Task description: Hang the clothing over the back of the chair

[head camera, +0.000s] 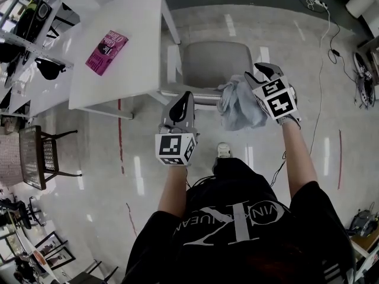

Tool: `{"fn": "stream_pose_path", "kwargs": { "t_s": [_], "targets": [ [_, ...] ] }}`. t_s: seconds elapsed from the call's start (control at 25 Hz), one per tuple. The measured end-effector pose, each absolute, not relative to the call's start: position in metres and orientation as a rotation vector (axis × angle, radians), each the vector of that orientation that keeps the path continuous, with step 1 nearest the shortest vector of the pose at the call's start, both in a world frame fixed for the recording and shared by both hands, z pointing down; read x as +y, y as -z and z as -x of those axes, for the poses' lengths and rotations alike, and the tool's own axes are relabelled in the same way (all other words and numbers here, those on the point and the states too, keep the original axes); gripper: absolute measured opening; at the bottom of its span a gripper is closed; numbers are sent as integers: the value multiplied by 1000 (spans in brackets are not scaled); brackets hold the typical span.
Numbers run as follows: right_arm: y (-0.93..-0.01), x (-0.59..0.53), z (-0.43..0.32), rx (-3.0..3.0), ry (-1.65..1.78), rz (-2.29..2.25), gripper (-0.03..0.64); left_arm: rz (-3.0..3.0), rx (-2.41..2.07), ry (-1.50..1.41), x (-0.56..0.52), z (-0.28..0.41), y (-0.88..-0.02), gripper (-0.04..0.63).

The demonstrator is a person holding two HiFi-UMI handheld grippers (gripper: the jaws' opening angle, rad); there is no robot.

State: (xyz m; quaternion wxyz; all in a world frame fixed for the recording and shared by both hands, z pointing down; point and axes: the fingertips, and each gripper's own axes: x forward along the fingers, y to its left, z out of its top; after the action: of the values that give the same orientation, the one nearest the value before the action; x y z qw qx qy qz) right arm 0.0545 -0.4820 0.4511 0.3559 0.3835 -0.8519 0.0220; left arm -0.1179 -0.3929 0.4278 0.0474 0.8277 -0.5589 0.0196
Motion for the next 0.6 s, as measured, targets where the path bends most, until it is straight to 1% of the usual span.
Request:
{"fn": "stream_pose_path", "kwargs": {
  "t_s": [0.16,0.32,0.6],
  "targets": [
    [-444,-477,-58,-2223,-64,-1047,136,-2522,-1698,-51,-389,118,-428,11],
    [-435,-468,-61,-2260,-83,-1103,58,-2527,-1693,-44,-385,120,-426,11],
    [-412,-446,-74,-2367,-129,-1205,21,-2528,-1703,-27,-373,120,-418,11]
  ]
}}
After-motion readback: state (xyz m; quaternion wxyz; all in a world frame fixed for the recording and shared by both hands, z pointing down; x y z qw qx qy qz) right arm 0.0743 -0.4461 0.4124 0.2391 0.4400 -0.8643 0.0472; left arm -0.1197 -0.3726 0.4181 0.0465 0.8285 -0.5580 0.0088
